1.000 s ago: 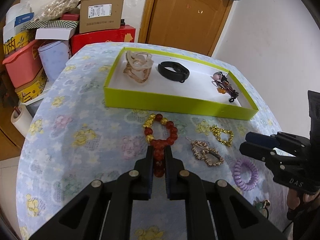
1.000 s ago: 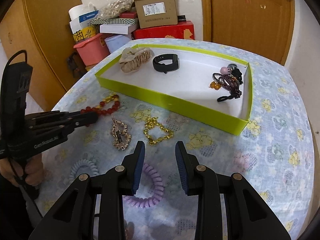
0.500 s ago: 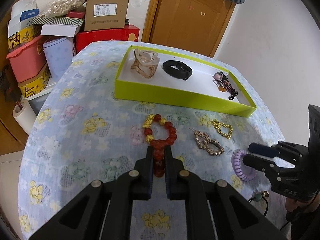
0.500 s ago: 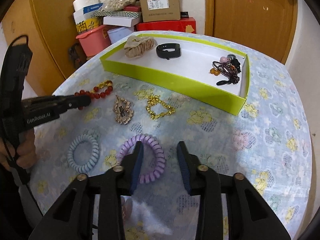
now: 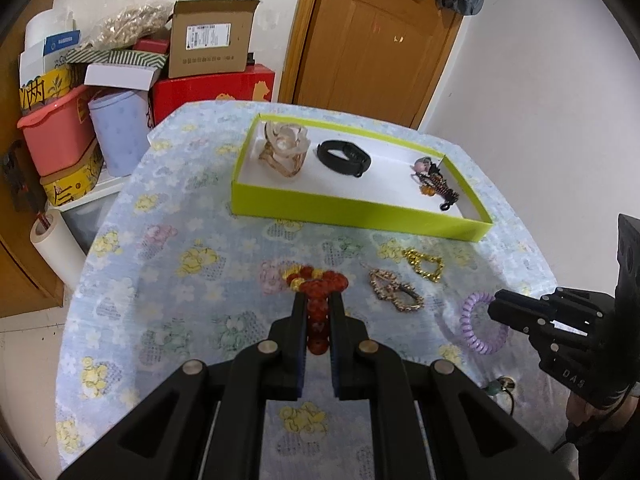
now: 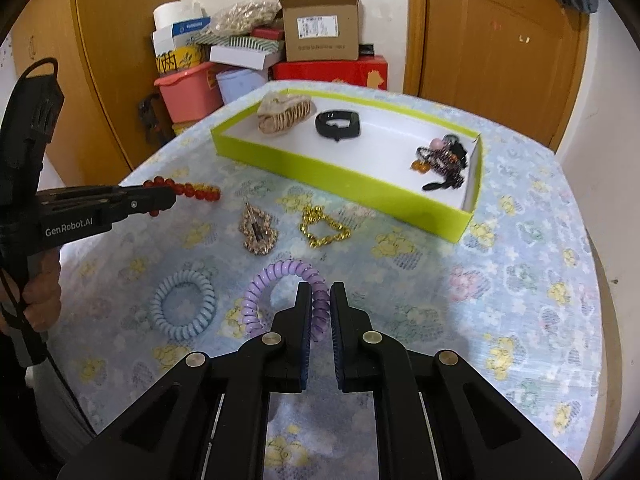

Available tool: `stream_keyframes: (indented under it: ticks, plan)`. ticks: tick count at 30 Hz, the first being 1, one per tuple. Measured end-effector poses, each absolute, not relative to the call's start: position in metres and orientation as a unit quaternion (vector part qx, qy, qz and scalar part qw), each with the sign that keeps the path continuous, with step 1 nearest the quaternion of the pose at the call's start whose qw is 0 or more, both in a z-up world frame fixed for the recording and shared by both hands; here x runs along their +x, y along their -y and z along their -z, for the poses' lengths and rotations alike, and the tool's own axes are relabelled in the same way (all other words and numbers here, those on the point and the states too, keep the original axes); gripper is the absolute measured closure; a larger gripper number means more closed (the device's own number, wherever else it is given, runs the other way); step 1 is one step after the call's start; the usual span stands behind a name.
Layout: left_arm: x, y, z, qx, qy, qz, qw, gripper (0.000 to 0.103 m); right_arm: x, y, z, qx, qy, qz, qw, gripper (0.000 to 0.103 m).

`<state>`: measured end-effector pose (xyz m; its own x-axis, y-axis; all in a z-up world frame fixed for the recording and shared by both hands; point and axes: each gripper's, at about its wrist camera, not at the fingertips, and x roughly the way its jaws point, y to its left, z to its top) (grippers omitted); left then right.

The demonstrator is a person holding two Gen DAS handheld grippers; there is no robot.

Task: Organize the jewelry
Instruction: 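Hold the red bracelet with the left tool while the right tool grasps the purple coil hair tie, then carry the red bracelet and purple coil tie into the green tray and open both tools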

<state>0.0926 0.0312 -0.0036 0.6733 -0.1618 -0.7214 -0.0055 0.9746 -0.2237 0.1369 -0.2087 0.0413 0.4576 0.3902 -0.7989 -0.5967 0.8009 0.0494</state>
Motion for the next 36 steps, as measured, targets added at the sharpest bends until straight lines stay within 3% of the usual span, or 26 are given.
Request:
stream_keyframes:
  ticks: [19,36]
  plan:
    - [0.085,-0.029,-0.034,-0.102,-0.371,0.057,0.921,0.093,0.135,0.218,-0.080,-0.106,-0.393,-0.283,0.869,0.094]
    - [0.145,-0.025,-0.064,-0.096,-0.355,0.081,0.926,0.093,0.183,0.225,-0.098,-0.085,-0.375,-0.262,0.885,0.094]
